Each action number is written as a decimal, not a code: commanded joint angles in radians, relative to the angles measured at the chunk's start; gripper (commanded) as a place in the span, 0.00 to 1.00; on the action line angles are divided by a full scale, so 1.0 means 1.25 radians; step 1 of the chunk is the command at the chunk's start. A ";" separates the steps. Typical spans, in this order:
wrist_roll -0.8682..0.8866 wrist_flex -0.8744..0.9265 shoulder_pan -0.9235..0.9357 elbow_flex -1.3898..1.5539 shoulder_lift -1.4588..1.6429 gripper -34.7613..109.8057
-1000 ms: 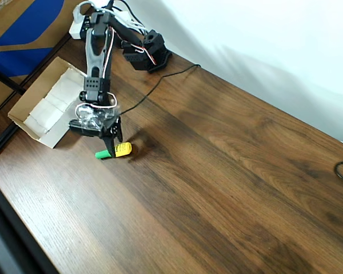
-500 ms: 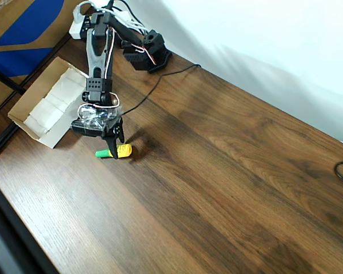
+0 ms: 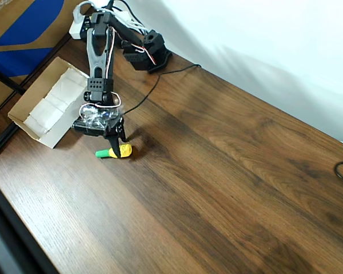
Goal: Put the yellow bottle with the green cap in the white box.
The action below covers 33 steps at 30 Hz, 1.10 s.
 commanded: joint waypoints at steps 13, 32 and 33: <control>-0.037 -0.031 0.002 0.037 0.079 0.36; -0.026 -0.043 0.016 0.069 0.182 0.24; -0.021 -0.043 0.018 0.071 0.194 0.24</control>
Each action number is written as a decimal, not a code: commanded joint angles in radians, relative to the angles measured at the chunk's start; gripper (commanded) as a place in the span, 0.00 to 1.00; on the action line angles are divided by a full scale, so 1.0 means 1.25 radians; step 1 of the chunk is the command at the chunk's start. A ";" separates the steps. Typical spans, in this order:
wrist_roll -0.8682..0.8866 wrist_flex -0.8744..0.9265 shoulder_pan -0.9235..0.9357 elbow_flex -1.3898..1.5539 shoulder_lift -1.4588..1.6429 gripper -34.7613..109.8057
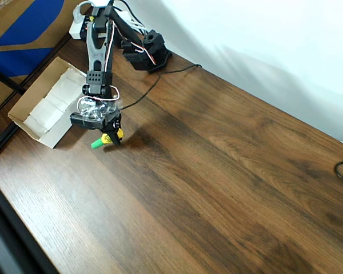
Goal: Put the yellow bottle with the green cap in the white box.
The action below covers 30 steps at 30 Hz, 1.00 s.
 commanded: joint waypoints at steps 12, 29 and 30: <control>0.060 0.020 0.118 0.054 0.293 0.24; 0.164 -0.045 0.353 0.183 0.480 0.24; 0.173 -0.047 0.362 0.185 0.482 0.24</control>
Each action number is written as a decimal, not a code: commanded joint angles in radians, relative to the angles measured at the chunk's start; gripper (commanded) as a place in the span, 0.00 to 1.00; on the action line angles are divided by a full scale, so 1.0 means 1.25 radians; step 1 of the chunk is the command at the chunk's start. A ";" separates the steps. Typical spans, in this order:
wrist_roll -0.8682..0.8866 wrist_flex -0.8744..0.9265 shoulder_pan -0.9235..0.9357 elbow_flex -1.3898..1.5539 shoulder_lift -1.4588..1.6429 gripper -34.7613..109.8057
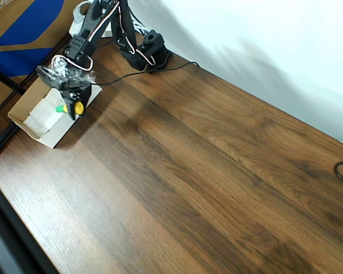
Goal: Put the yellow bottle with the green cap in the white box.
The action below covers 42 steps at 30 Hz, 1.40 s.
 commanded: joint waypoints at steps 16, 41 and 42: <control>0.053 -0.110 0.204 0.054 0.085 0.24; 0.016 -0.269 0.307 0.172 0.086 0.41; 0.016 -0.269 0.307 0.173 0.087 0.41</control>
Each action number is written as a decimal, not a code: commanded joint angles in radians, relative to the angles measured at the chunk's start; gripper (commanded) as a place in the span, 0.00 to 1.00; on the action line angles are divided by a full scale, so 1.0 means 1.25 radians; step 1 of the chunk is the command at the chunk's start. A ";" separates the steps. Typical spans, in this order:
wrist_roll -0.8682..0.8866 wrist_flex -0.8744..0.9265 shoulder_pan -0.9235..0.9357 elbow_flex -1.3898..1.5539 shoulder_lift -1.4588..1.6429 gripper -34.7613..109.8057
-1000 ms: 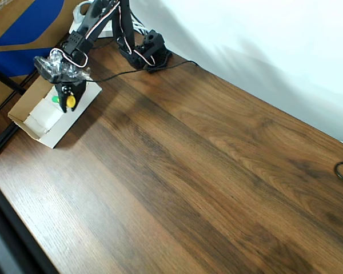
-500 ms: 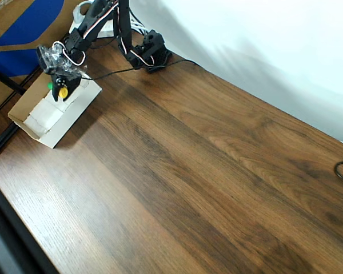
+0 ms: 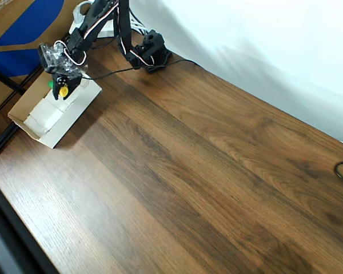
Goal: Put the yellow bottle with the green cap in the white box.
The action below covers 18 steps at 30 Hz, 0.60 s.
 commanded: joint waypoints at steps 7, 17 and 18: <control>-0.010 -0.013 0.016 -0.010 0.070 0.41; -0.039 -0.001 -0.016 0.007 0.128 0.24; -0.042 0.004 -0.020 0.011 0.137 0.24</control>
